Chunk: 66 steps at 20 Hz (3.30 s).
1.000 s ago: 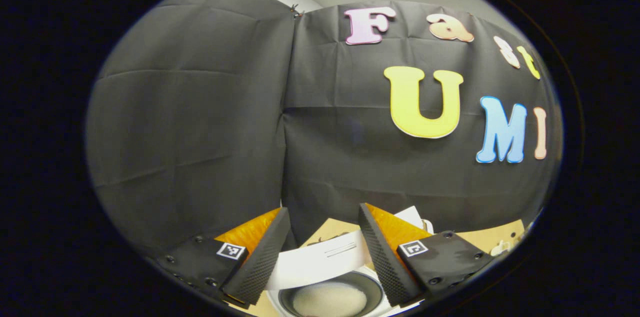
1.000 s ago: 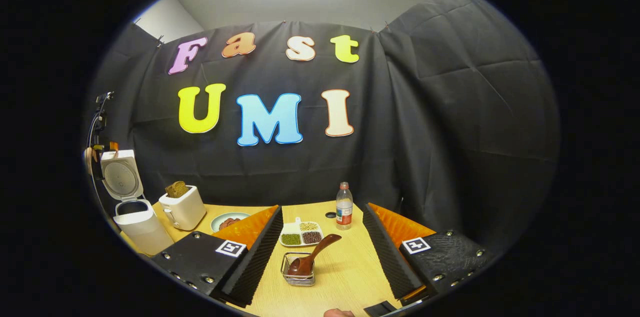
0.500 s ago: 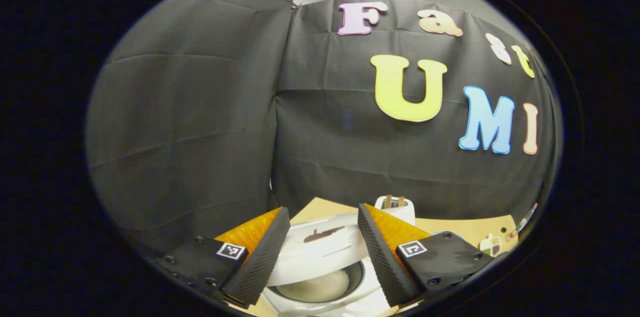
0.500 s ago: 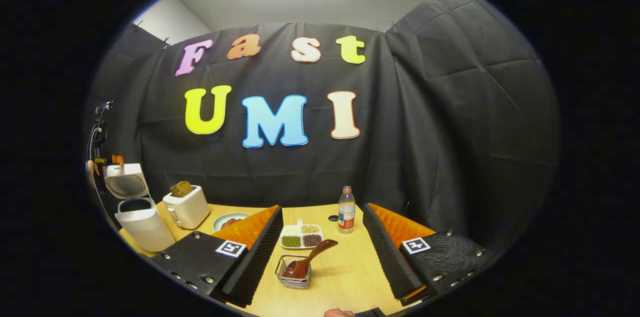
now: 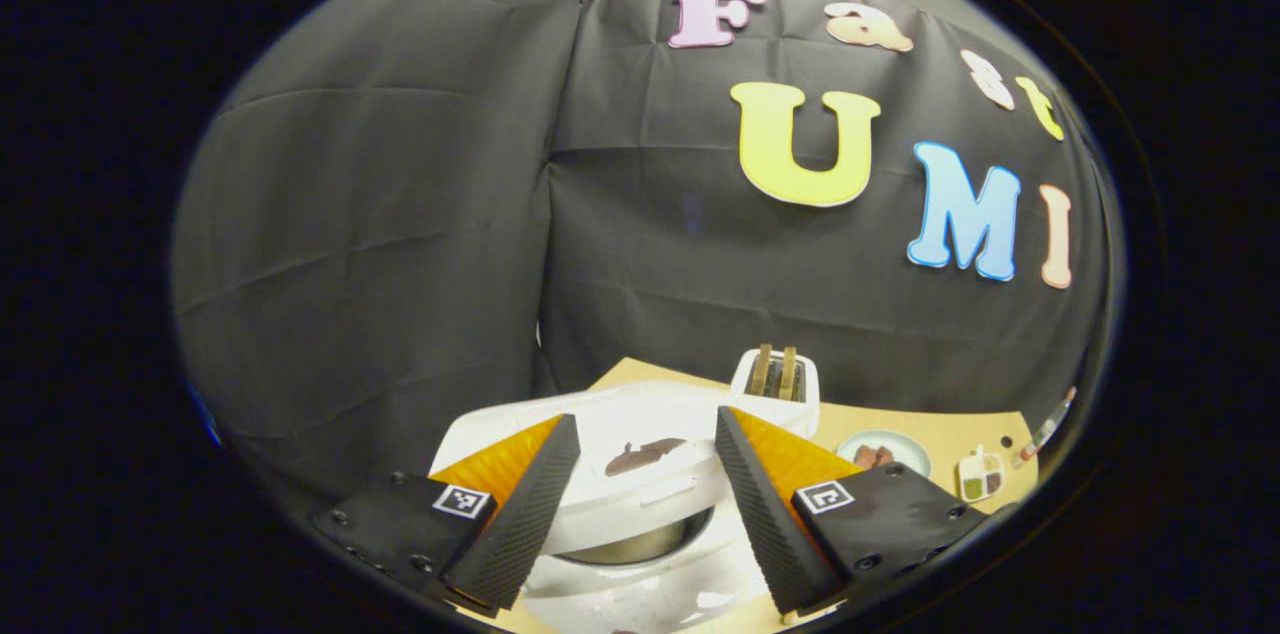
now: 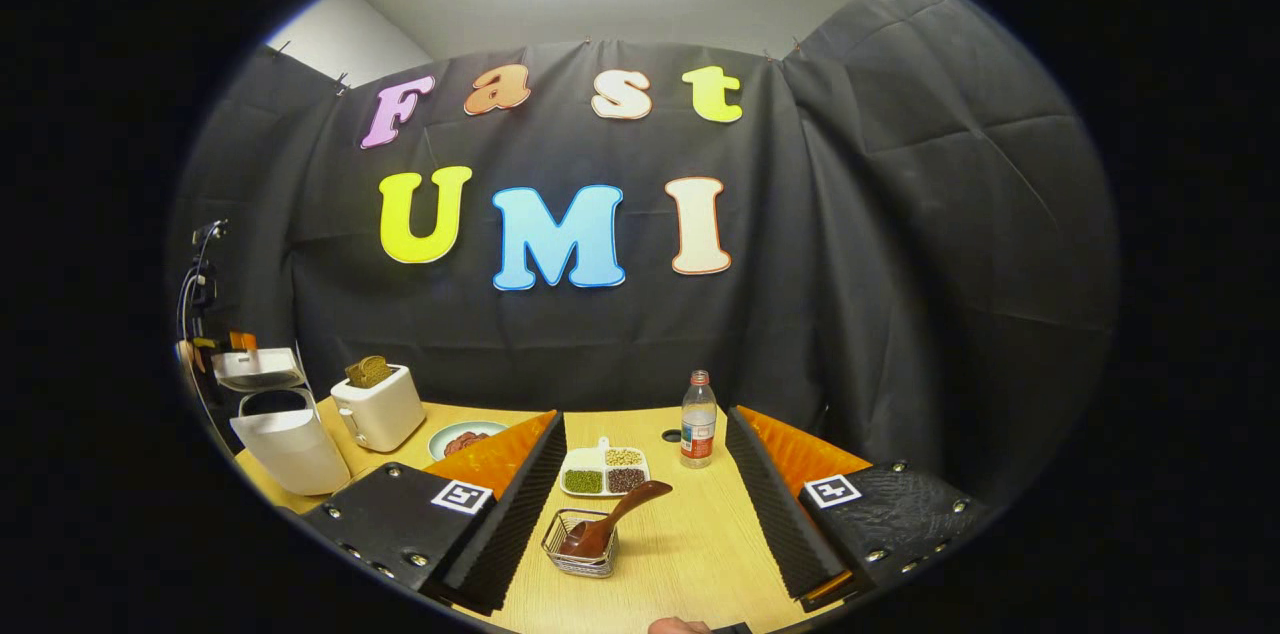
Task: Close the left gripper, press the button to open the rice cooker; take a wooden spoon from the chopstick holder with the right hand, scoop a spoonful of rice and pour it into the rice cooker, then put the wooden spoon back into the chopstick holder.
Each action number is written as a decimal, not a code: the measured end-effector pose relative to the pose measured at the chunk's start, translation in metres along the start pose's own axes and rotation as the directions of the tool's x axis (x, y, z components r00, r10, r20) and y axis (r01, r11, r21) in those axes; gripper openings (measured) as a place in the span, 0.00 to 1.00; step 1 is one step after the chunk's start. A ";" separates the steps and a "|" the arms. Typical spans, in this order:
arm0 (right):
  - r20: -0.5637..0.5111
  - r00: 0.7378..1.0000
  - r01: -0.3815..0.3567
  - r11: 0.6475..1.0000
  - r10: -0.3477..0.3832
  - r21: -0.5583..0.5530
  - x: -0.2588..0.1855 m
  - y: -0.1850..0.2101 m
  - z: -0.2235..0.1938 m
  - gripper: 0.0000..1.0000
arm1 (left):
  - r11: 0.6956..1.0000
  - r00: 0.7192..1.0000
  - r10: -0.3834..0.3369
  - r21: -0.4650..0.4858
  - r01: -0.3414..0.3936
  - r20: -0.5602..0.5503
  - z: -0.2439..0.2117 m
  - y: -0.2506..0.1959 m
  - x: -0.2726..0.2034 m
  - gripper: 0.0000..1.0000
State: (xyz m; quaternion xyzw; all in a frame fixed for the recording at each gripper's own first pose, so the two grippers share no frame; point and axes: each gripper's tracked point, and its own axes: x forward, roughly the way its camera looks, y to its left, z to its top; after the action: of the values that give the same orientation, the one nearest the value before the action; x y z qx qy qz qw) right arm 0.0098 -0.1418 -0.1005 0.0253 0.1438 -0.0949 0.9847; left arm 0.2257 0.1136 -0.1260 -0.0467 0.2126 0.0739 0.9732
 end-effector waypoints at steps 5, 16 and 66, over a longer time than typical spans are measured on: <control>-0.002 1.000 -0.009 1.000 0.009 0.005 0.004 -0.001 -0.002 0.98 | 1.000 0.998 -0.003 -0.011 0.002 -0.056 -0.035 -0.005 -0.003 0.98; -0.015 1.000 -0.015 1.000 0.015 0.002 0.005 0.002 -0.009 0.98 | 0.998 0.990 0.012 0.063 -0.003 -0.139 -0.091 -0.011 0.000 0.95; 0.208 0.946 -0.239 0.969 0.247 -0.066 -0.034 0.128 0.076 0.98 | 0.961 0.886 -0.277 0.097 0.259 0.372 0.032 -0.061 -0.281 0.96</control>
State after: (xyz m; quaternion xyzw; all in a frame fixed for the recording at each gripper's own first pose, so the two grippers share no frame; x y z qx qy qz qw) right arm 0.0234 -0.0164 -0.0154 0.0130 0.0341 0.0279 0.9989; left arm -0.0039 0.0226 0.0254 -0.0385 0.0119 -0.0584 0.9975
